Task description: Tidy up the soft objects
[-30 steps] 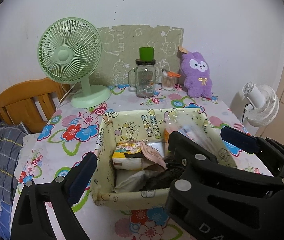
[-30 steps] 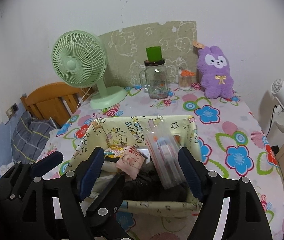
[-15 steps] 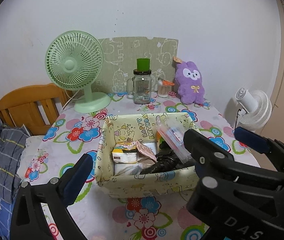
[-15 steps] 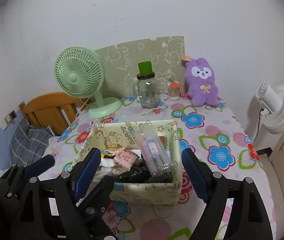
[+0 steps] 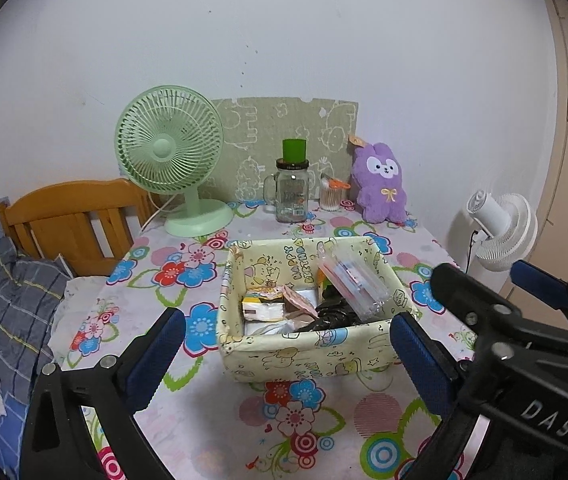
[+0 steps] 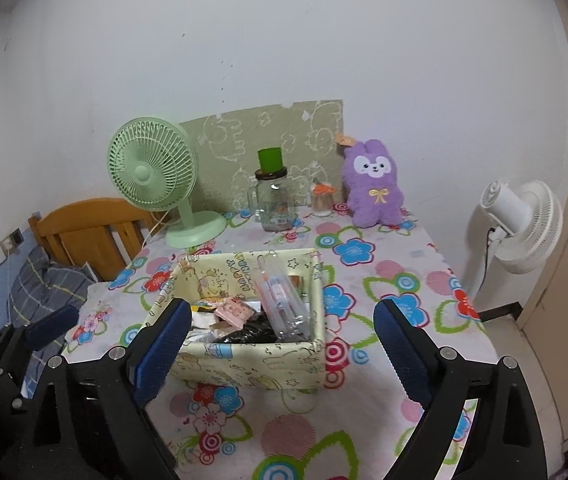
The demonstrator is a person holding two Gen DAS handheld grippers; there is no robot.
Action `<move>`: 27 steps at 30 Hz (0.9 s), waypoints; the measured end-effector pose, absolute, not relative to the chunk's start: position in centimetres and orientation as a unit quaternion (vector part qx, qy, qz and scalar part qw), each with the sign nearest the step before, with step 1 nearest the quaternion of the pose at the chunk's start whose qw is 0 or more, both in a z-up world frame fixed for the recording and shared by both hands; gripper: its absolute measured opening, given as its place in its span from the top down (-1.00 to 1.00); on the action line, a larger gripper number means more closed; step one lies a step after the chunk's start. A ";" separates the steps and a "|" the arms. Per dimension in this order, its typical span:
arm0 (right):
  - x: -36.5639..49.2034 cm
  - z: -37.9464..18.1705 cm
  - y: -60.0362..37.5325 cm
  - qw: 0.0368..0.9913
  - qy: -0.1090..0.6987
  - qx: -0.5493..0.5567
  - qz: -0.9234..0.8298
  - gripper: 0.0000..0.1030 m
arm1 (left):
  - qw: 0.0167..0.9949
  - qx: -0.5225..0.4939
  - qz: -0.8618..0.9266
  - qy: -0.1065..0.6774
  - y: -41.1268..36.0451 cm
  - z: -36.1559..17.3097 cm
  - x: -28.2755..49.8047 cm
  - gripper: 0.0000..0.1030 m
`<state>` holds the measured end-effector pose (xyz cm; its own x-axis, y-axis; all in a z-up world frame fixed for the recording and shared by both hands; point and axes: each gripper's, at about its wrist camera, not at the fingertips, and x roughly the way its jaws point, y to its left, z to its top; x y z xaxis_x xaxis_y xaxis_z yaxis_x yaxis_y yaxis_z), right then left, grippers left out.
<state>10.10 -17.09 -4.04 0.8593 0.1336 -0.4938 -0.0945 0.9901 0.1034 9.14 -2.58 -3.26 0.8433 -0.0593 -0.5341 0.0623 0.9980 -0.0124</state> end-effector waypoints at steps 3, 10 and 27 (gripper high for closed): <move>9.0 -3.6 -17.4 0.966 0.252 0.033 0.050 -0.84 | 0.962 0.001 -0.031 0.271 -2.3 -2.8 8.3 -0.99; 6.8 -2.5 -17.9 0.971 0.234 0.029 0.039 -0.84 | 0.967 0.005 -0.025 0.253 -1.6 -1.7 6.1 -0.99; 1.7 -0.8 -18.6 0.979 0.201 0.028 0.028 -0.85 | 0.975 -0.002 -0.018 0.222 0.1 -0.3 1.7 -0.99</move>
<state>1.69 -18.62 -0.80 0.9180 0.0654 -0.3911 -0.0427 0.9969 0.0665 1.67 0.14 -0.29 0.9005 -0.0349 -0.4334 0.0335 0.9994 -0.0109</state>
